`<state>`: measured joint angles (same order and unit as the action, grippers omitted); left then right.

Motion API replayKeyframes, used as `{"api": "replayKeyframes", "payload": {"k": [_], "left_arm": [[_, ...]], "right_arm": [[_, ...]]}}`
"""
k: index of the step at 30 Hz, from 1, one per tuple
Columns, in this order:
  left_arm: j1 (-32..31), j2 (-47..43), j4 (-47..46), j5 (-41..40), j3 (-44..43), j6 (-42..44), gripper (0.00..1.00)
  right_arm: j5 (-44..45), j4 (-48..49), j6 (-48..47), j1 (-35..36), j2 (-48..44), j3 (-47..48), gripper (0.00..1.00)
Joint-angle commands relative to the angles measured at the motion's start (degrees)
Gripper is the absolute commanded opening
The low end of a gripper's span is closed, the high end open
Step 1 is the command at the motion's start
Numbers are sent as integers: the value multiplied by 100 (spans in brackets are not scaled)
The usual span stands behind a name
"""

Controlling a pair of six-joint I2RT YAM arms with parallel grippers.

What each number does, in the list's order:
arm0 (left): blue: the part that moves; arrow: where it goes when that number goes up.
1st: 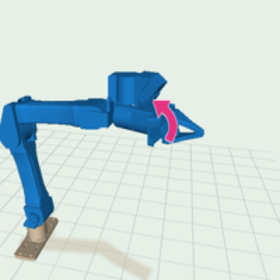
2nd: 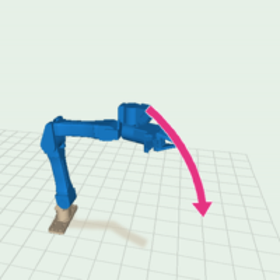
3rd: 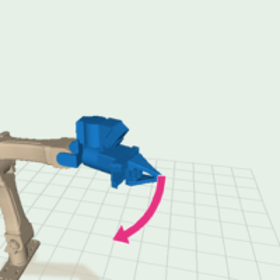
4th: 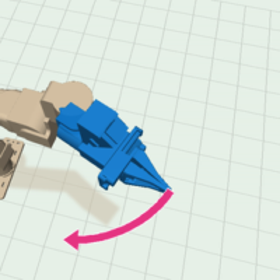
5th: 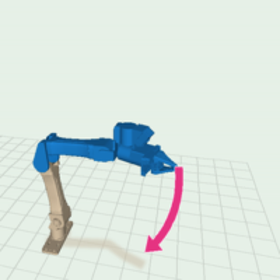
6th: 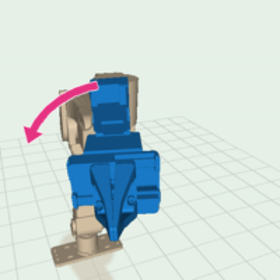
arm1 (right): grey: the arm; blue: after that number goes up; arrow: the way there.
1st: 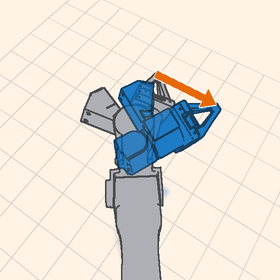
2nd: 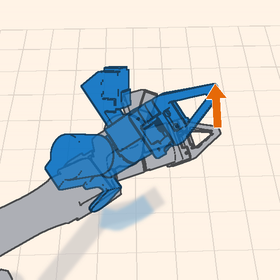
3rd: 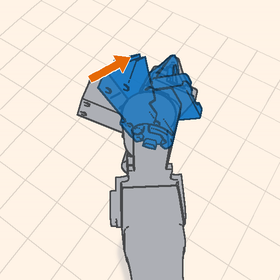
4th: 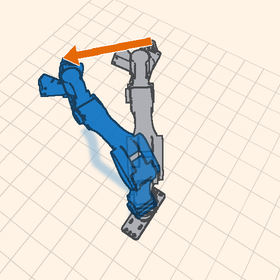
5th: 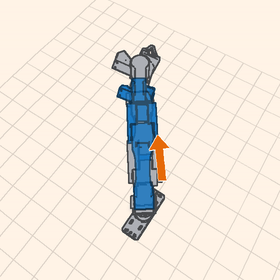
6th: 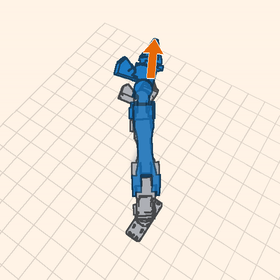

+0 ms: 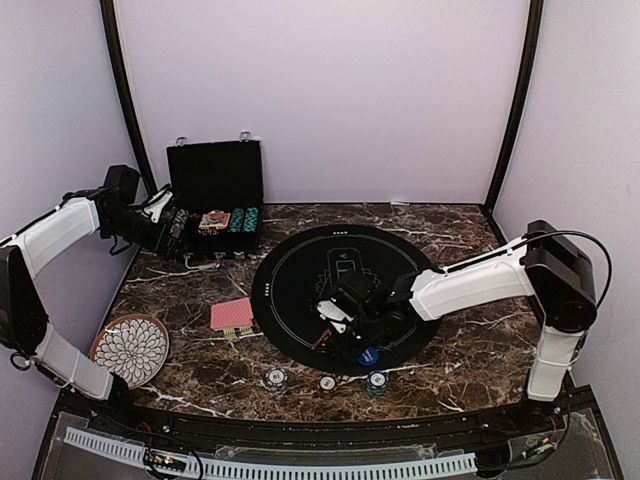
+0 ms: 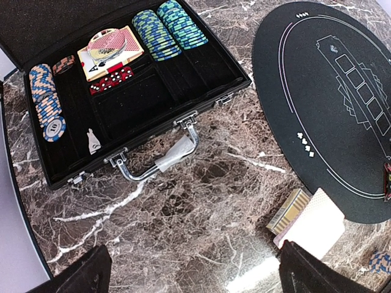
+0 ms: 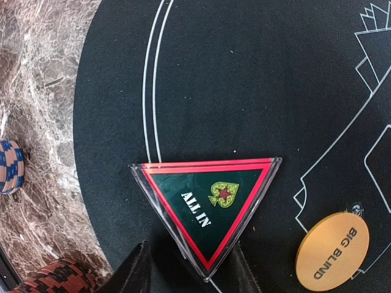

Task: Distribute texas hold em gaming equipment

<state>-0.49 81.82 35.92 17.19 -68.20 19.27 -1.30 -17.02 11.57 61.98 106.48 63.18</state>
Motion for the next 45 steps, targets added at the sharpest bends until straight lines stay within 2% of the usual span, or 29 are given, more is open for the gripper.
{"api": "replayKeyframes", "payload": {"k": [1, 10, 25, 45], "left_arm": [[11, -204, 118, 102, -17, -124, 99], [8, -322, 123, 218, 64, -147, 99], [5, -402, 275, 384, 114, -24, 99], [0, -379, 468, 498, 67, 137, 99]], "right_arm": [[98, 165, -23, 34, 190, 167, 38], [111, 183, -67, 33, 512, 508, 31], [291, 291, 16, -200, 1612, 2030, 24], [-22, 355, 71, -474, 2711, 3513, 22]]}}
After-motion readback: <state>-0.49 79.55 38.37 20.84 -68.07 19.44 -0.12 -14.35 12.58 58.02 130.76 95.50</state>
